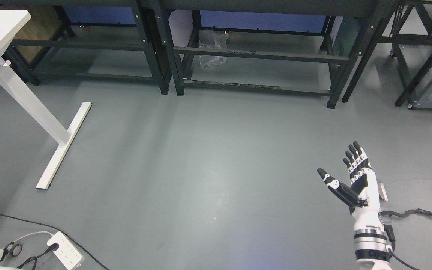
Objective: Pick pink block from left shelf to tray
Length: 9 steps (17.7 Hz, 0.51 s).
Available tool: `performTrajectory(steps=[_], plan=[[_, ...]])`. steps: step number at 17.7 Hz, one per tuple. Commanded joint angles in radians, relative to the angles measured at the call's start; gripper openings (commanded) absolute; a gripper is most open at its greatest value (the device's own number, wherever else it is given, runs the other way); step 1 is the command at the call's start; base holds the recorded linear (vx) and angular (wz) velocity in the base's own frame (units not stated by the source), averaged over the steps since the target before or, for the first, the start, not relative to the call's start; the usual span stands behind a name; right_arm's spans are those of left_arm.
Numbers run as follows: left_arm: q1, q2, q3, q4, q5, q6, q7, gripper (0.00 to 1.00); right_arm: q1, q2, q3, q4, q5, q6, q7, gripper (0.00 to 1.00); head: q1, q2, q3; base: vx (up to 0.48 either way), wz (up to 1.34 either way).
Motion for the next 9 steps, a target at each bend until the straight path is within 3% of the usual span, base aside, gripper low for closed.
performTrajectory(steps=[1, 9], plan=[[0.009, 0.017, 0.0, 0.0, -0.002, -0.001, 0.001, 1.0, 0.011, -0.017, 0.005, -0.018, 0.001, -0.001, 0.003, 1.0, 0.0, 0.0, 0.0, 0.0, 0.0], [0.009, 0.017, 0.0, 0.0, -0.002, -0.001, 0.001, 1.0, 0.001, -0.017, 0.001, -0.014, -0.045, -0.004, 0.003, 1.0, 0.0, 0.0, 0.0, 0.0, 0.0]])
